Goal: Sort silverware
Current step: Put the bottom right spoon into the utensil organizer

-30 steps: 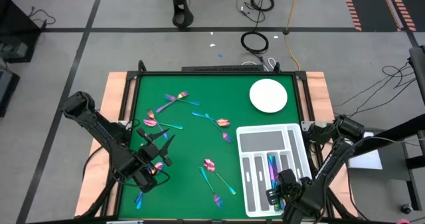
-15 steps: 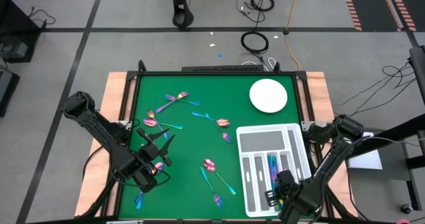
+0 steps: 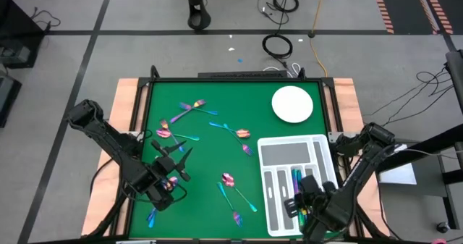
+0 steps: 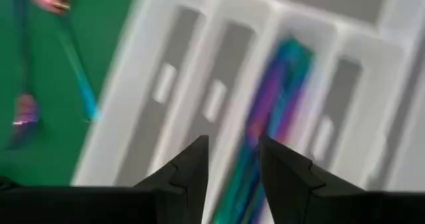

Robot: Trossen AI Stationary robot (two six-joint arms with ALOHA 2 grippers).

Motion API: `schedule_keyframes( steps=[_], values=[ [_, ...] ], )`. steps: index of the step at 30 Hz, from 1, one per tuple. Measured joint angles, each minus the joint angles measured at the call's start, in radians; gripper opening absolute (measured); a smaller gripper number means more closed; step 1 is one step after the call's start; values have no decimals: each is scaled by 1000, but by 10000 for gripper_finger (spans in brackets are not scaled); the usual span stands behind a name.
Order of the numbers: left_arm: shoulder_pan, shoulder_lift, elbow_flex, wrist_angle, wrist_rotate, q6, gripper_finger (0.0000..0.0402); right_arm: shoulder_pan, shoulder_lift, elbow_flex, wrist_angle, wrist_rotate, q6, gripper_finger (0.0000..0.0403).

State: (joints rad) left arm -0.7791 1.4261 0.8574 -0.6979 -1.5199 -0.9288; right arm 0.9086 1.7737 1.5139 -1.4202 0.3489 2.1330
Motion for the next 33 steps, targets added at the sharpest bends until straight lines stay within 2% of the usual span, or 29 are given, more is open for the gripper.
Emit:
schedule_keyframes(
  steps=[2,5,7,12,14,18,22,24,28,33],
  values=[
    [28,0,0,74,140,122,148,-24,0,14,5,41,-125,119],
    [89,3,0,230,480,347,148,-65,0,23,32,92,-370,119],
    [127,22,0,374,674,469,148,-104,0,33,41,114,-475,119],
    [154,100,0,775,987,779,148,-219,0,55,147,113,-780,119],
    [151,126,0,897,1063,884,148,-267,0,58,246,93,-953,119],
    [149,131,1,1028,1082,991,148,-351,0,58,509,35,-1304,119],
    [149,103,1,999,1042,1014,148,-427,0,58,730,-52,-1545,119],
    [144,80,1,923,981,1002,148,-458,0,58,792,-67,-1603,119],
    [131,23,-12,712,780,898,148,-503,4,32,883,-65,-1627,119],
    [87,-112,-164,695,655,819,148,-522,47,11,898,-63,-1612,119]
  ],
)
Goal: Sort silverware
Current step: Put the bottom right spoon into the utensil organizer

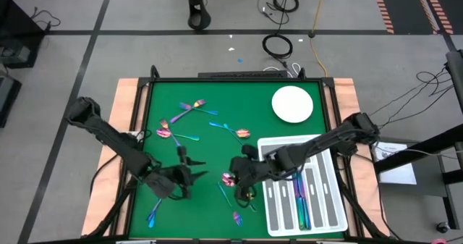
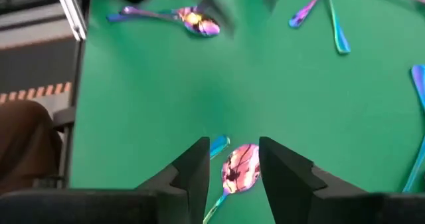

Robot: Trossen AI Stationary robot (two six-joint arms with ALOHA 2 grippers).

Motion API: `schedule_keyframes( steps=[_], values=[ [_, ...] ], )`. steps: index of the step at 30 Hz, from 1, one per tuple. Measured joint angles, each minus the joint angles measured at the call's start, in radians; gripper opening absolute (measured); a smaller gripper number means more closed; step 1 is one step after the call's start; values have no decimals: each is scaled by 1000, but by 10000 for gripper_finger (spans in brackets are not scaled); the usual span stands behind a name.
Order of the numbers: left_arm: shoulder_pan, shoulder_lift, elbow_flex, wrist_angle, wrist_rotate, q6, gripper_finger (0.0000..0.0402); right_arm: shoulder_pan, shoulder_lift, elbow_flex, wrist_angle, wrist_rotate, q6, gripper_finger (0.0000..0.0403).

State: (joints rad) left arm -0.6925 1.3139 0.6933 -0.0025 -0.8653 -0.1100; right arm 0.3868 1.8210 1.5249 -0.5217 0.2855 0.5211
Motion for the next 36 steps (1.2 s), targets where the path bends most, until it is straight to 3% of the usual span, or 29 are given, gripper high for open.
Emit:
schedule_keyframes(
  steps=[6,11,16,19,25,36],
  values=[
    [-36,-238,-180,150,-28,-12,148,0,85,-1,101,0,17,119],
    [-43,-339,-211,225,-30,18,148,-7,145,-1,188,-27,75,119],
    [-43,-323,-212,225,37,6,148,-21,159,-1,137,-121,180,118],
    [-43,-301,-212,226,88,5,148,-20,159,-1,98,-104,236,118],
    [-42,-295,-212,233,87,11,148,-20,159,-1,-14,-97,328,118],
    [-42,-295,-212,233,85,-8,148,6,230,0,-30,-79,343,118]
  ],
)
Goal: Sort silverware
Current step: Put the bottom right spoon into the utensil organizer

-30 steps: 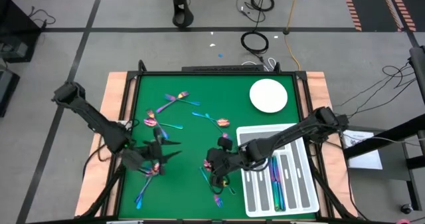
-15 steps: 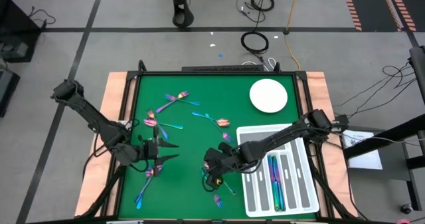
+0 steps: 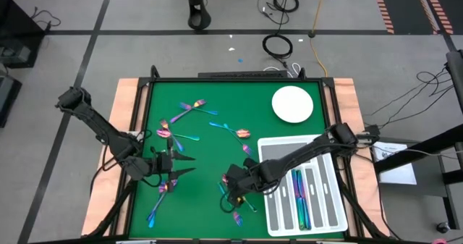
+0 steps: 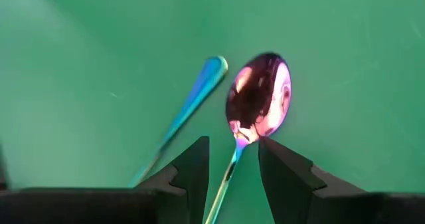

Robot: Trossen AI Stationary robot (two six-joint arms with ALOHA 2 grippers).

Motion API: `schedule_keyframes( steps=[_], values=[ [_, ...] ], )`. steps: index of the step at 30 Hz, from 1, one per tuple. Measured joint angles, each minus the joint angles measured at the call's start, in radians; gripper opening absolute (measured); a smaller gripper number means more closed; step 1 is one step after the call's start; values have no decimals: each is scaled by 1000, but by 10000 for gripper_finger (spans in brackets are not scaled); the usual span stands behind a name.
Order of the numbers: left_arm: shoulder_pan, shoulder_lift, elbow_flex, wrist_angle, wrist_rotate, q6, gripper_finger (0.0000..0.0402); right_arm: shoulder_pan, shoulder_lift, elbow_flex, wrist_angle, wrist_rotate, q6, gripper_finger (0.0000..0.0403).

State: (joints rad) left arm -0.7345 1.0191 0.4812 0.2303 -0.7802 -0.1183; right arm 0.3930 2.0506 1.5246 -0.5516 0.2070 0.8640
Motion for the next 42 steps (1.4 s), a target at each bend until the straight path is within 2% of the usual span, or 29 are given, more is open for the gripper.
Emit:
schedule_keyframes(
  steps=[23,27,33,42],
  values=[
    [0,0,0,-5,21,-34,148,23,105,1,-5,-24,15,116],
    [0,0,0,-5,21,-34,148,27,114,3,-17,-30,30,93],
    [0,0,0,-5,23,-34,148,26,114,3,-21,-34,41,12],
    [0,0,0,-5,25,-34,148,29,123,68,-16,-40,69,3]
  ],
)
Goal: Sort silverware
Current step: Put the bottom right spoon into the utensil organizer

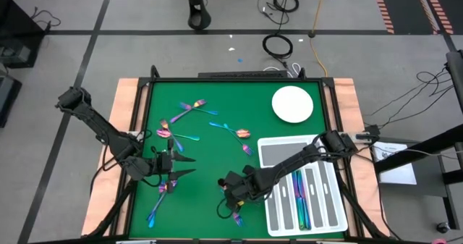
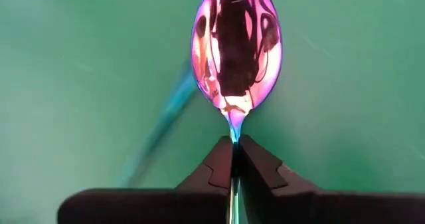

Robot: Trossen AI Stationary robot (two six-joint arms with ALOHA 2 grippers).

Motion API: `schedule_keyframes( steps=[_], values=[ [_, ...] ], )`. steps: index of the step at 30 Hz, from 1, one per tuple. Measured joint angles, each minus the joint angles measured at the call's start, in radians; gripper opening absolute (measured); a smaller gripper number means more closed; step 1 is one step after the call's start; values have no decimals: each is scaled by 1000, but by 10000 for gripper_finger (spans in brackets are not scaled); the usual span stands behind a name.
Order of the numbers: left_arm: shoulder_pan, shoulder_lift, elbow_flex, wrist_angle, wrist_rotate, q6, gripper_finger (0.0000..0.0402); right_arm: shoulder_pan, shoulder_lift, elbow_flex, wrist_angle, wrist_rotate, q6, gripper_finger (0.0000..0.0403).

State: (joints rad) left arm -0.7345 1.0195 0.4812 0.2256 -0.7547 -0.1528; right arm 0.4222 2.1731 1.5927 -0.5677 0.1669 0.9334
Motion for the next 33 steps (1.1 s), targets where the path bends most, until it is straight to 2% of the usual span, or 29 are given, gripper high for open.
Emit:
schedule_keyframes(
  steps=[7,10,16,19,22,33],
  values=[
    [-1,0,0,1,28,0,148,1,-1,126,-27,35,8,2],
    [-1,0,0,1,40,-1,148,3,-2,181,-112,46,31,1],
    [-1,0,0,1,48,-1,148,27,-2,329,-503,185,153,1],
    [-1,0,0,2,48,-1,148,50,-4,409,-746,248,275,0],
    [-1,0,0,2,56,0,148,78,-7,461,-992,248,464,0],
    [0,-1,0,6,60,1,148,172,-73,332,-1003,216,750,0]
  ],
)
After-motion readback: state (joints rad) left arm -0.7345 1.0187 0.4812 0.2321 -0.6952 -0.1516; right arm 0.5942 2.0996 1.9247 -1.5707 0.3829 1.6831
